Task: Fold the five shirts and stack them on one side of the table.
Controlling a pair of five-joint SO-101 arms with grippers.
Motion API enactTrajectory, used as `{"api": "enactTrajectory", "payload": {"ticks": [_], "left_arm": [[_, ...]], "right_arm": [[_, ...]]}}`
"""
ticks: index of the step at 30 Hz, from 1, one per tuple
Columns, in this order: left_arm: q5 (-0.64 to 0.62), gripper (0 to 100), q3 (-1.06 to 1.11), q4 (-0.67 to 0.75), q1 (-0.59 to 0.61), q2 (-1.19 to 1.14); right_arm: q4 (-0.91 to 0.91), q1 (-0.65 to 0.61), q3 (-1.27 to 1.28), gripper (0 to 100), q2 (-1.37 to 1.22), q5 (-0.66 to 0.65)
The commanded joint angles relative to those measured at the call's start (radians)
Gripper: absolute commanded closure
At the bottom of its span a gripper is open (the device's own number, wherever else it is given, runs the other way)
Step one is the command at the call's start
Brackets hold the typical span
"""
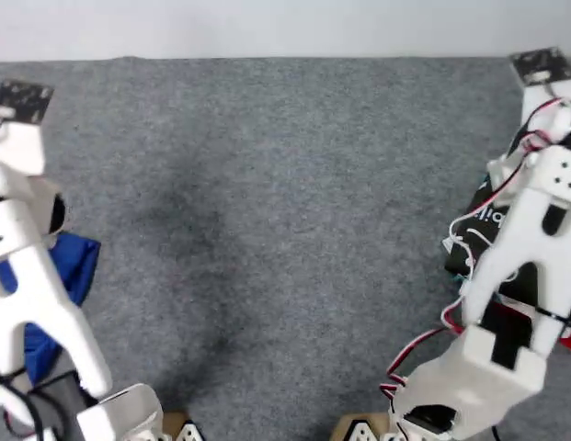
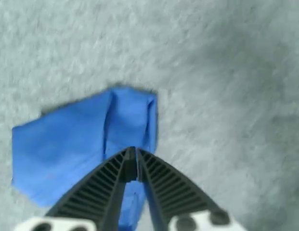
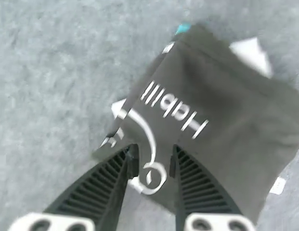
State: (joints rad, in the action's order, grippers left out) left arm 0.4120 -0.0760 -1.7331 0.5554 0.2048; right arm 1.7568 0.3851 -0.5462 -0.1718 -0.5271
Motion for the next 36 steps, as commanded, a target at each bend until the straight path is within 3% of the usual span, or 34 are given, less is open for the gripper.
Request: {"api": "enactTrajectory", "payload": {"ticks": [1,5,9,18,21,25,30,36], "left_arm": [[0.135,89,0.054,-0.021,0.124,0.084],[0.290,83,0.101,-0.009,0.272,0.063],[0.391,82,0.114,0.095,0.338,-0.075],[0.396,86,0.111,0.330,0.304,-0.462],[0.399,99,0.111,0.344,0.269,-0.509],[0.396,100,0.091,0.304,0.235,-0.445],[0.298,100,-0.012,0.258,0.170,-0.250],[0.075,100,-0.142,0.258,0.009,-0.028]], "right_arm": [[0.041,-0.002,0.180,88.7,0.137,-0.009],[0.039,0.008,0.396,88.7,0.246,-0.008],[0.038,0.008,0.549,88.7,0.334,-0.008],[0.039,0.008,0.678,88.7,0.429,-0.006],[0.039,0.012,0.697,88.7,0.475,-0.006],[0.039,0.010,0.741,88.7,0.547,-0.006],[0.039,0.012,0.810,88.7,0.650,-0.006],[0.039,0.012,0.901,88.7,0.756,-0.009]]}}
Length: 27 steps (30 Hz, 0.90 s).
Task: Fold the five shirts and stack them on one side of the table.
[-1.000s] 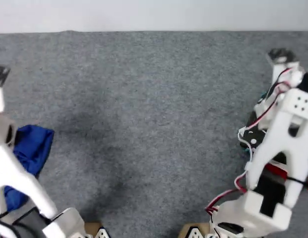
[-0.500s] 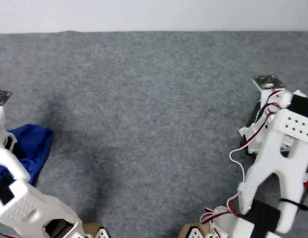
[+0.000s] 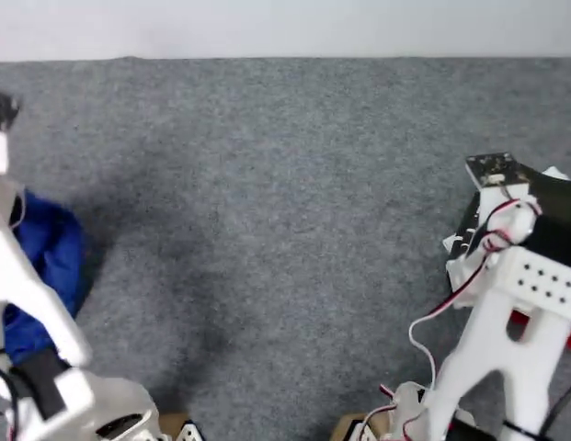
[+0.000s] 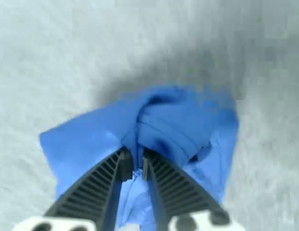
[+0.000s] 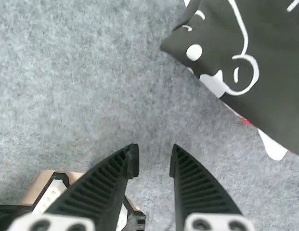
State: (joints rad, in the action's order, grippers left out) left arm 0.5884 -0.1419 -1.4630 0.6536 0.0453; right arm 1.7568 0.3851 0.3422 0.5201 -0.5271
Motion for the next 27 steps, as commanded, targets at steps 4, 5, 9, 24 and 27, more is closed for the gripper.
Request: {"api": "enactTrajectory", "payload": {"ticks": [4,5,9,24,27], "left_arm": [[-0.209,100,-0.102,-0.008,-0.255,0.236],[-0.238,100,-0.108,-0.008,-0.299,0.258],[-0.353,100,-0.150,-0.009,-0.499,0.311],[-0.453,100,0.108,-0.002,-0.836,0.316],[-0.448,99,0.329,0.069,-0.732,0.318]], "right_arm": [[0.039,0.012,0.068,88.7,0.120,-0.009],[0.039,0.012,0.080,88.7,0.133,-0.009],[0.039,0.012,0.135,88.7,0.183,-0.008],[0.038,0.007,0.207,88.7,0.277,-0.011],[0.036,-0.001,0.206,88.7,0.274,-0.011]]}}
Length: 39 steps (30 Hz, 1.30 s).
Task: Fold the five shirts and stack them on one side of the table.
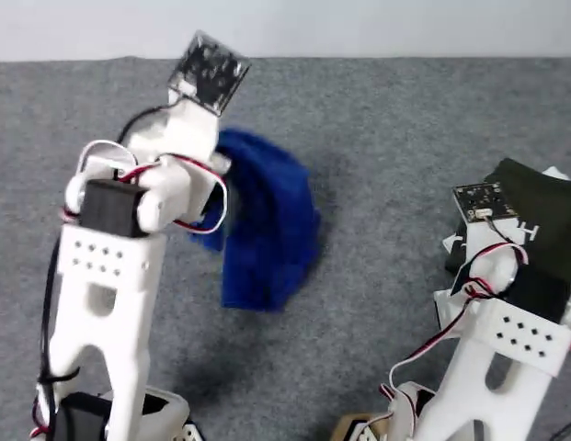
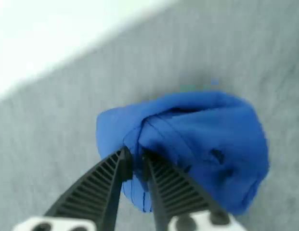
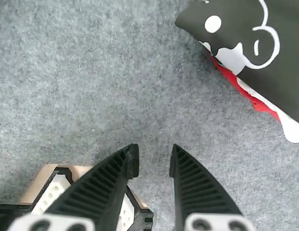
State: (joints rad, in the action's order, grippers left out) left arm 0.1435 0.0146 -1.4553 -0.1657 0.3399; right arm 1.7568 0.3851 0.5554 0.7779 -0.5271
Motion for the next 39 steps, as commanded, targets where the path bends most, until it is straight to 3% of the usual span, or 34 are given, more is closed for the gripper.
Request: {"api": "enactTrajectory", "payload": {"ticks": [1,5,9,13,17,23,31,39], "left_arm": [[0.017,98,0.228,0.083,0.133,0.023],[0.114,87,0.383,0.198,0.359,0.023],[0.193,83,0.444,0.304,0.557,0.023],[0.308,83,0.469,0.304,0.658,0.025],[0.379,83,0.463,0.261,0.750,0.028],[0.402,83,0.463,0.189,0.852,0.032],[0.491,83,0.476,-0.028,0.736,0.023],[0.488,83,0.651,0.035,0.470,0.023]], "right_arm": [[0.035,-0.019,-0.008,88.7,0.016,-0.011],[0.028,-0.137,-0.009,88.3,0.015,-0.006],[-0.028,-0.314,-0.009,88.3,0.013,-0.005],[-0.116,-0.490,-0.011,87.6,-0.007,0.078],[-0.120,-0.674,-0.064,76.0,-0.151,0.187],[-0.061,-0.905,-0.295,73.9,-0.430,0.265],[-0.101,-1.038,-0.414,73.8,-0.763,0.267],[-0.113,-1.040,-0.509,73.8,-0.995,0.265]]}}
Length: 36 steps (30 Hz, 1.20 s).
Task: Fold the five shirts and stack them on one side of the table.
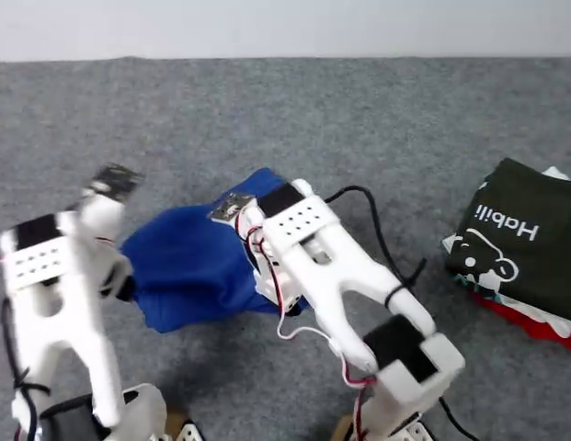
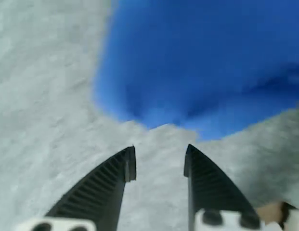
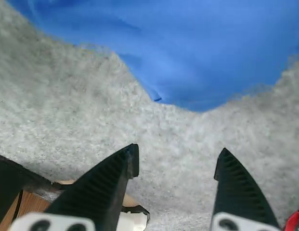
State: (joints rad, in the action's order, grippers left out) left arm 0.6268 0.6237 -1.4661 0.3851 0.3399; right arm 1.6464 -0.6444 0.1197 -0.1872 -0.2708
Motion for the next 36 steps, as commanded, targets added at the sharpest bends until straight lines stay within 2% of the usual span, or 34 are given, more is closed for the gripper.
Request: {"api": "enactTrajectory", "payload": {"ticks": [1,13,17,20,22,24,29,33,36], "left_arm": [[0.005,83,0.068,0.071,-0.100,0.023],[0.003,83,0.272,0.275,-0.118,0.021],[-0.064,84,0.305,0.364,-0.118,0.021],[-0.084,90,0.323,0.417,-0.120,0.021],[-0.084,94,0.329,0.436,-0.120,0.021],[-0.084,99,0.329,0.439,-0.120,0.021],[-0.092,100,0.302,0.422,-0.115,0.034],[-0.180,100,0.153,0.313,-0.104,0.034],[-0.227,100,-0.025,0.222,-0.077,0.034]], "right_arm": [[0.004,-0.010,-0.091,73.9,-0.048,0.009],[-0.070,-0.039,-0.117,75.3,-0.222,0.009],[-0.082,-0.021,-0.164,88.1,-0.285,0.009],[-0.077,0.013,-0.222,97.2,-0.323,0.009],[-0.077,0.038,-0.256,98.9,-0.334,0.009],[-0.062,0.059,-0.287,98.8,-0.332,0.009],[0.035,0.093,-0.396,98.8,-0.309,0.008],[0.139,0.125,-0.523,98.8,-0.263,-0.011],[0.150,0.166,-0.588,98.8,-0.189,-0.060]]}}
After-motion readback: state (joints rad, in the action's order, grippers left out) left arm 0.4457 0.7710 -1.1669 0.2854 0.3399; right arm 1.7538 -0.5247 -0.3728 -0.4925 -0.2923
